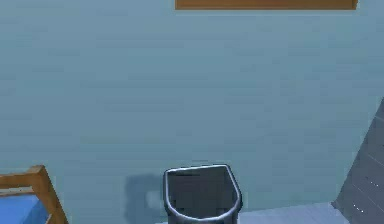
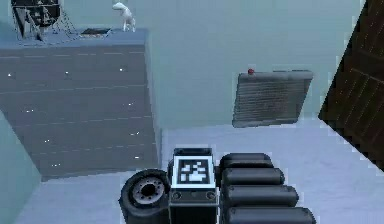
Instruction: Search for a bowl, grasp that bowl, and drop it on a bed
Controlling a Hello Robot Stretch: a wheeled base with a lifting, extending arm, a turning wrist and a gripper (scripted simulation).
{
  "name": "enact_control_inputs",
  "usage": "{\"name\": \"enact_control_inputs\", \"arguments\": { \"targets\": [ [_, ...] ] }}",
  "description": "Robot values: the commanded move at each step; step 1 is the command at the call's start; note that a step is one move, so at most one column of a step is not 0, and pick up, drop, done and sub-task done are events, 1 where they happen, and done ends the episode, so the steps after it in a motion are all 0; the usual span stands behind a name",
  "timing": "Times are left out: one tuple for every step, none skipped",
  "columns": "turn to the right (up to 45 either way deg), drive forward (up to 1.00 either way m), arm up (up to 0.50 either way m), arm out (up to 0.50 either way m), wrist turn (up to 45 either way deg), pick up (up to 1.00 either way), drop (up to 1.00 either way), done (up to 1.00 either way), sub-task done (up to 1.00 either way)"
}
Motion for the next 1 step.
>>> {"name": "enact_control_inputs", "arguments": {
  "targets": [
    [-18.0,0.0,0.0,0.0,0.0,0.0,0.0,0.0,0.0]
  ]
}}
